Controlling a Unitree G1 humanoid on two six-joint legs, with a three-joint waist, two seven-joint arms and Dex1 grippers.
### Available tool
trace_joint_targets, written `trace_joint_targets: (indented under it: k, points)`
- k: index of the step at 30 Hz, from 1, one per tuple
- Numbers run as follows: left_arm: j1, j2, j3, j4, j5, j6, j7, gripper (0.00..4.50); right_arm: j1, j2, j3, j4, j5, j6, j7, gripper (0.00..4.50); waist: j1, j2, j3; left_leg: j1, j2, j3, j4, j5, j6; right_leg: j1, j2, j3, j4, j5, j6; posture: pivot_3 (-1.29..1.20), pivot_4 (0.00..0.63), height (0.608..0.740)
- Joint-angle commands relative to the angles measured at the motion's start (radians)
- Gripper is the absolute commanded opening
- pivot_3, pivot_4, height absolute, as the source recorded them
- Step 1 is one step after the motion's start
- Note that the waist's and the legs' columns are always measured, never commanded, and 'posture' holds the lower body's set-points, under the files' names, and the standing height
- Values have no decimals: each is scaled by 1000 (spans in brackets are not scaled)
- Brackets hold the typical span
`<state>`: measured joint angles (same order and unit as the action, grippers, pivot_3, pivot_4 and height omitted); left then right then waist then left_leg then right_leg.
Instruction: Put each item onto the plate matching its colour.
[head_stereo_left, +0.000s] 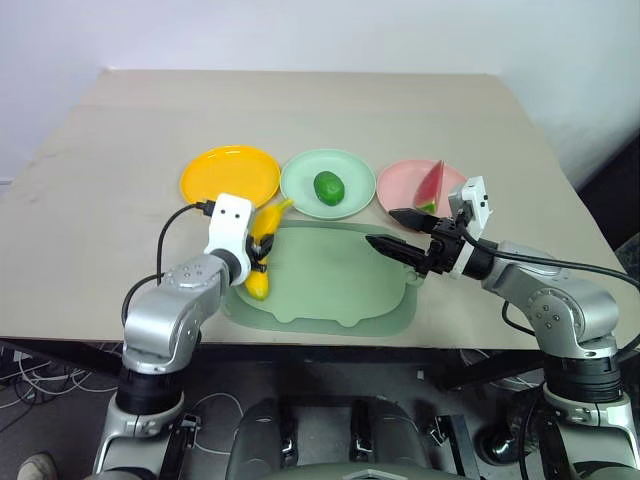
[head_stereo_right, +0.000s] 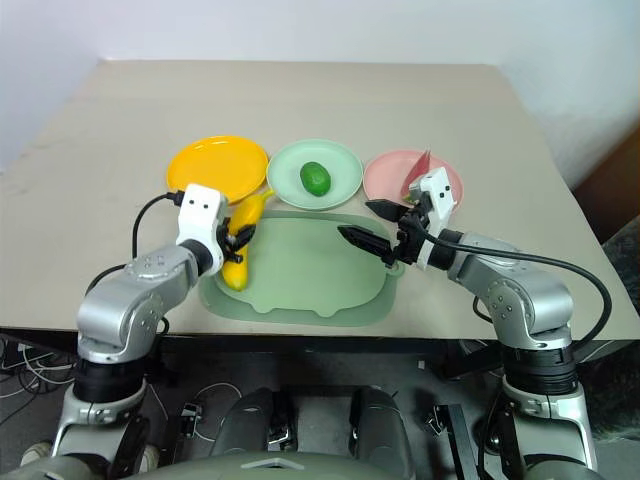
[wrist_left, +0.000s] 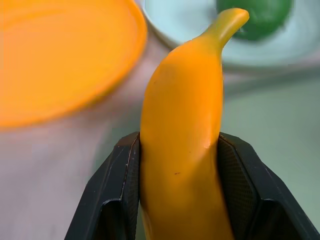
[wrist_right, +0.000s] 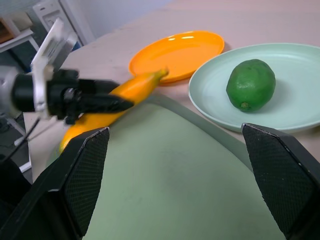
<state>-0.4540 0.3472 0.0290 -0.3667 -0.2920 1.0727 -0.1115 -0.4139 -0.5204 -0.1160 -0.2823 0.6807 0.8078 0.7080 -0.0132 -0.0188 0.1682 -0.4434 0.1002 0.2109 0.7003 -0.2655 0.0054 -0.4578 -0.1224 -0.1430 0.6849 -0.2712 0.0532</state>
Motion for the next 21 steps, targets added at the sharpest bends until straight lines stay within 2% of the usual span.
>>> trace_joint_targets:
  k: [1, 6, 7, 10, 21]
  points:
    - [-68, 26, 65, 73, 13, -65, -23, 1854, -34, 44, 25, -20, 4, -23, -26, 4500, -3, 0, 0, 0, 0, 0, 0, 0, 0, 0, 0, 0, 0, 0, 0, 0, 150, 695]
    - [-184, 46, 101, 242, 24, -132, -42, 1854, -39, 78, 48, -30, 4, -27, -41, 4500, 4, 0, 0, -1, 0, 0, 0, 0, 0, -1, 0, 0, 0, 0, 0, 0, 150, 695]
    - [-208, 45, 105, 303, 61, -240, -18, 1854, -41, 80, 52, -28, 1, -31, -41, 4500, 5, 0, 0, -1, 0, 0, 1, 0, 0, 0, 0, 0, 0, 0, 0, 0, 150, 695]
    - [-293, 37, 117, 474, 116, -377, 37, 1854, -54, 82, 50, -9, -5, -44, -44, 4500, 4, -1, 0, -1, 0, 0, 1, 0, 0, 0, 0, -1, 0, 0, 0, 0, 150, 695]
    - [-466, 3, 153, 921, 130, -562, 58, 1854, -62, 90, 59, 20, -39, -95, -50, 4500, 0, -1, 0, -1, 0, 1, 0, 0, 0, -1, 0, -1, 0, 0, 1, 0, 150, 695]
